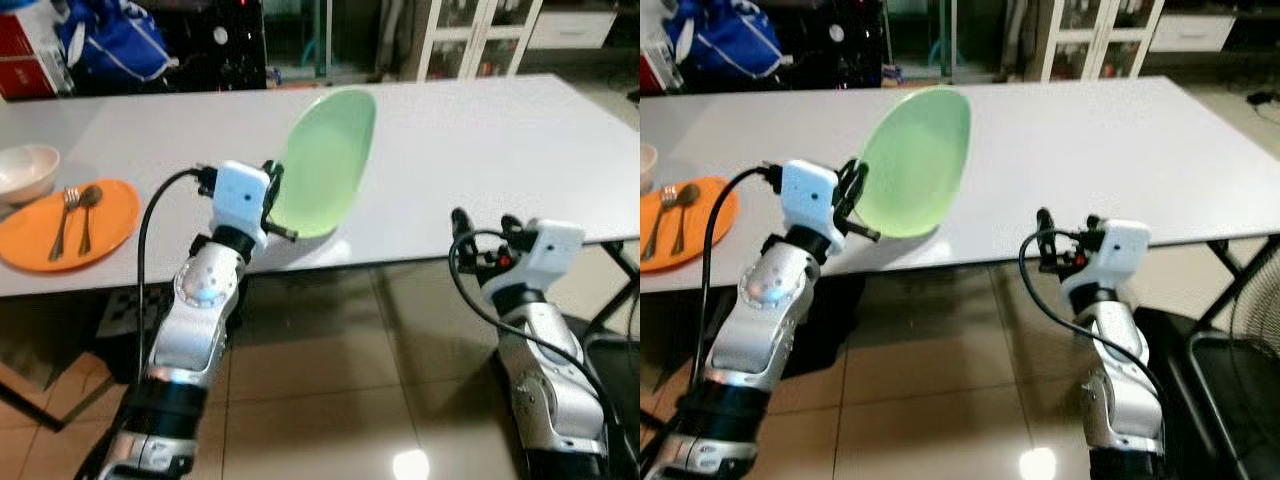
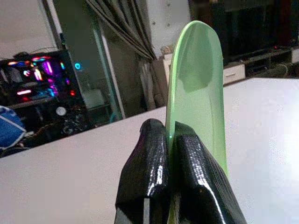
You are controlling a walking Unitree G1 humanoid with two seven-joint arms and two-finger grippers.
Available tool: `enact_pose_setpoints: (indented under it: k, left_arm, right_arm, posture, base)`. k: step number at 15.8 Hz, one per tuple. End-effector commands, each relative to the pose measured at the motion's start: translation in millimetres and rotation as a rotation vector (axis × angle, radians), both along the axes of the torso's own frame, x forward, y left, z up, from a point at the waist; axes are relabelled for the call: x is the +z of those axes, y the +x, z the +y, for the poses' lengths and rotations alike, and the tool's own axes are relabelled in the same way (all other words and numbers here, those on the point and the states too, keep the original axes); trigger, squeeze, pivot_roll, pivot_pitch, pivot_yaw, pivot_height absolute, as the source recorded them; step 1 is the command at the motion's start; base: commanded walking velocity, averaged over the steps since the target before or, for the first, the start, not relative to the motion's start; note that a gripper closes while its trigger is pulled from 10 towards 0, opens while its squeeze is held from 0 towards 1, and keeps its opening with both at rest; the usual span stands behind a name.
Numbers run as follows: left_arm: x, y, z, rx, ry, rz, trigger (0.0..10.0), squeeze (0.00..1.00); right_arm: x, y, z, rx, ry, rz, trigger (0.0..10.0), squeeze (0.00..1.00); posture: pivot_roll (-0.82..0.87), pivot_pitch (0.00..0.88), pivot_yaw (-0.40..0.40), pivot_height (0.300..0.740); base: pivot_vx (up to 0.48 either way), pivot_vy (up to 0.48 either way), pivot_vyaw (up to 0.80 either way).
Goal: Setting the table
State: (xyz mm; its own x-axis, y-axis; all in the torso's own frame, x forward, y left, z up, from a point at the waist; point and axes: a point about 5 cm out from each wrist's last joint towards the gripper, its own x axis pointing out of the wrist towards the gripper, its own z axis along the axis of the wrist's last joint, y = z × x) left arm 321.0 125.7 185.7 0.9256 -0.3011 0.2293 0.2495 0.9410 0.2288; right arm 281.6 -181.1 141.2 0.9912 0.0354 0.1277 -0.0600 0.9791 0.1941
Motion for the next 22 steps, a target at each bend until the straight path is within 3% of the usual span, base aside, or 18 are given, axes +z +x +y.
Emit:
enact_pose_setpoints:
  k: [1,8,11,12,13,14,16,17,20,22]
  left_arm:
    - [12,1.2,10.5,0.037,-0.008,-0.055,10.0,0.00]
    - [12,0.7,9.7,0.038,-0.025,-0.055,10.0,0.00]
    - [13,2.5,10.6,0.076,-0.148,0.005,10.0,0.00]
    - [14,3.0,10.0,0.065,-0.232,0.037,10.0,0.00]
    - [18,3.5,12.5,0.061,-0.369,0.050,10.0,0.00]
    - [19,4.6,13.7,0.047,-0.493,0.100,10.0,0.00]
    - [10,9.0,13.6,0.036,-0.565,0.234,10.0,0.00]
    - [6,10.2,14.3,0.048,-0.553,0.272,10.0,0.00]
    - [-9,12.9,29.2,0.058,-0.534,0.522,10.0,0.00]
    - [-16,13.9,34.1,0.066,-0.518,0.592,10.0,0.00]
  right_arm:
    - [2,1.4,6.2,0.021,0.011,-0.008,10.0,0.00]
    - [3,1.8,6.7,0.027,0.001,-0.010,10.0,0.00]
    - [4,1.1,5.5,0.034,-0.005,-0.012,10.0,0.00]
    - [5,0.3,5.8,0.049,-0.013,-0.020,10.0,0.00]
    - [9,-0.7,7.4,0.075,-0.023,-0.039,10.0,0.00]
    - [14,-1.9,12.4,0.136,-0.044,-0.056,10.0,0.00]
    - [17,-4.5,19.3,0.241,-0.114,-0.071,10.0,0.00]
    - [17,-5.3,20.2,0.258,-0.123,-0.072,10.0,0.00]
    - [18,-14.2,23.1,0.394,-0.186,-0.054,10.0,0.00]
    - [17,-16.4,25.3,0.432,-0.200,-0.047,10.0,0.00]
  posture:
    - [-0.05,0.000,0.012,0.740]
    - [-0.05,0.000,0.010,0.740]
    - [-0.05,0.000,0.007,0.740]
    - [-0.05,0.000,0.004,0.740]
    - [-0.05,0.000,0.004,0.740]
    - [-0.05,0.000,-0.001,0.740]
    - [-0.05,0.000,-0.001,0.740]
    - [-0.05,0.000,-0.001,0.740]
    - [-0.06,0.000,0.002,0.740]
    - [-0.05,0.000,0.000,0.740]
  base:
    - [0.371,0.000,-0.80]
    - [0.371,0.000,0.00]
    - [0.226,0.000,0.00]
    - [0.000,0.000,0.00]
    - [0.000,0.000,0.00]
    - [0.000,0.000,0.00]
    - [0.000,0.000,0.00]
    - [0.000,0.000,0.00]
    - [0.000,0.000,0.00]
    - [0.000,0.000,0.00]
